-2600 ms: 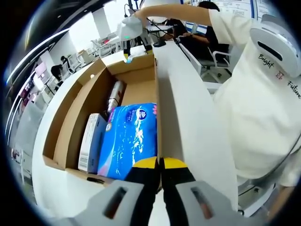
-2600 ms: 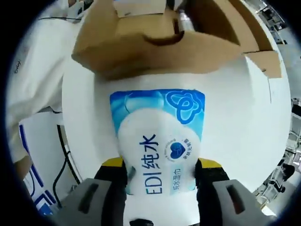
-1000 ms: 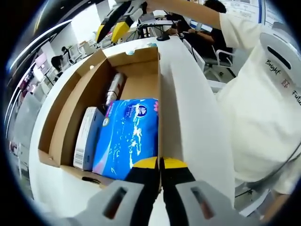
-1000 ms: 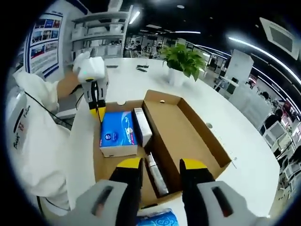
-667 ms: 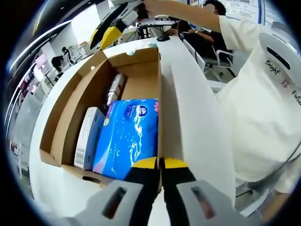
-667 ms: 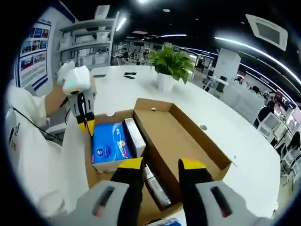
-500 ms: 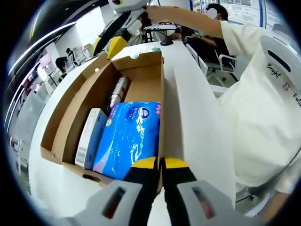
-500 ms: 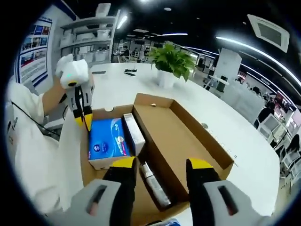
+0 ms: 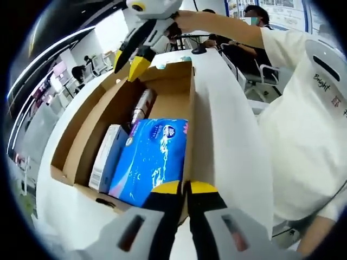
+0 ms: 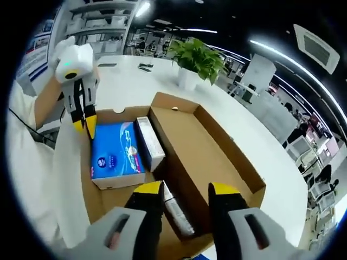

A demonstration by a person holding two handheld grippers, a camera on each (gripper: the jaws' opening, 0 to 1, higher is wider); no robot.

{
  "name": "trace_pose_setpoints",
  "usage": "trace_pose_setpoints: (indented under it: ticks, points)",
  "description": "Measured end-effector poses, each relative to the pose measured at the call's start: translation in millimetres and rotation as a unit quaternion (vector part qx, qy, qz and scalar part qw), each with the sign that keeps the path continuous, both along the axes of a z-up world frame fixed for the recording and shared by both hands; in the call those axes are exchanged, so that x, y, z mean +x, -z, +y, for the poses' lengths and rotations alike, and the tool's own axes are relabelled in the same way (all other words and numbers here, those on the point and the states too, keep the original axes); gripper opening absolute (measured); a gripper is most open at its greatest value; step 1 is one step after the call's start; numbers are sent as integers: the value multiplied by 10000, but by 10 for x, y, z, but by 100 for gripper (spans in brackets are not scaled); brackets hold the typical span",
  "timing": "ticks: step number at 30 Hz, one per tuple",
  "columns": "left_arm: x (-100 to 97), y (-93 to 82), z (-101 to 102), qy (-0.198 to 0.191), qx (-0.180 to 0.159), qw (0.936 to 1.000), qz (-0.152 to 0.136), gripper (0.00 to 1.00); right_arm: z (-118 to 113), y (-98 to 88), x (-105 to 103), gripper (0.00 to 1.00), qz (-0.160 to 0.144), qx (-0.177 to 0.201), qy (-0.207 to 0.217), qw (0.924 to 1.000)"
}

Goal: Operate the shoe box by opening the lid, removing the specified soft item, and placing it in the target area until the item is outside and the box remains undamaged.

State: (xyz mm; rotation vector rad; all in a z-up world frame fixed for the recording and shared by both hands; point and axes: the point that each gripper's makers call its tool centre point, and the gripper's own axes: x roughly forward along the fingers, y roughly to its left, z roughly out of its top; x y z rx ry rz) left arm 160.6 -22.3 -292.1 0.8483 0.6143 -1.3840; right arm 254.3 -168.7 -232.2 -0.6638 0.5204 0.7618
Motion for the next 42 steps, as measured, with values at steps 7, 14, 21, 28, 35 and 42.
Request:
trace_pose_setpoints:
  ticks: [7, 14, 21, 28, 35, 42]
  points:
    - [-20, 7, 12, 38, -1, 9998, -213, 4, 128, 21, 7, 51, -148, -265, -104, 9995]
    - [1, 7, 17, -5, -29, 9998, -216, 4, 257, 156, -13, 23, -310, -478, -512, 9971]
    - [19, 12, 14, 10, -61, 9997, -253, 4, 295, 391, 66, 27, -379, -655, -588, 9954]
    - [24, 16, 8, -6, -62, 9996, -277, 4, 255, 556, 263, 26, -423, -1117, -570, 9912]
    - [20, 14, 5, -19, -81, 9996, -270, 4, 312, 583, 260, 25, -279, -994, -649, 9925]
    - [12, 11, 3, 28, -97, 9995, -287, 4, 287, 725, 230, 25, -242, -1252, -716, 9893]
